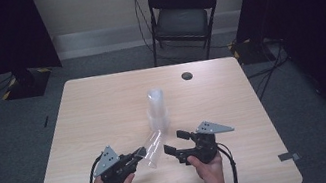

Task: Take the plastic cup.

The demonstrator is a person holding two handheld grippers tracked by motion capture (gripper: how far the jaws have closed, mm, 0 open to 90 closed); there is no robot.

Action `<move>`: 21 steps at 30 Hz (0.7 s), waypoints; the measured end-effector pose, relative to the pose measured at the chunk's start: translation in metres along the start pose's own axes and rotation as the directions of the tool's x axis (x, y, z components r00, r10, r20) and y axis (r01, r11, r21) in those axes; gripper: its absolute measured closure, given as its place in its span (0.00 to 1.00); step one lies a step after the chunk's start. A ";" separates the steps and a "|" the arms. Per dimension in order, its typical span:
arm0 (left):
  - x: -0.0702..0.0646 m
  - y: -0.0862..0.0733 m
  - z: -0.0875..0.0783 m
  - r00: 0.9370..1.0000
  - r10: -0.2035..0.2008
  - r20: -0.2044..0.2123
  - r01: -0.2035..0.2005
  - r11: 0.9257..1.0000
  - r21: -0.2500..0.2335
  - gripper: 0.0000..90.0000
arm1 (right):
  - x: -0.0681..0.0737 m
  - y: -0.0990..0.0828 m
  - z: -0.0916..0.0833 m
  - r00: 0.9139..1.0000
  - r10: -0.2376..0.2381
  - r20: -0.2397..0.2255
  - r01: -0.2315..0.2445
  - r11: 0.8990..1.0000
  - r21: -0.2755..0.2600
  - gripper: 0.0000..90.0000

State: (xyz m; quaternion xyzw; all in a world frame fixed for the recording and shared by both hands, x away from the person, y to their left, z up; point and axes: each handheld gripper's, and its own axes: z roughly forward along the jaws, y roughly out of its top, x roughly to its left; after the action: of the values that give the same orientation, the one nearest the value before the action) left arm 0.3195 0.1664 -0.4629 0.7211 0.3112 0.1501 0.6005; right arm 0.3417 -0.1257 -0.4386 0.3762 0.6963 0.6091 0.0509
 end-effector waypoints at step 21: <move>0.004 0.009 0.014 0.994 0.052 0.094 -0.071 0.975 0.210 0.96 | 0.011 -0.009 -0.002 0.971 -0.239 -0.008 0.238 0.963 0.126 0.19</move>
State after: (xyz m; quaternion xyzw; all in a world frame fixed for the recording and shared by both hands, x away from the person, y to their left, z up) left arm 0.3327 0.1573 -0.4584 0.7965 0.2763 0.1023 0.5280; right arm 0.3287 -0.1210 -0.4420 0.2942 0.7735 0.5520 0.1025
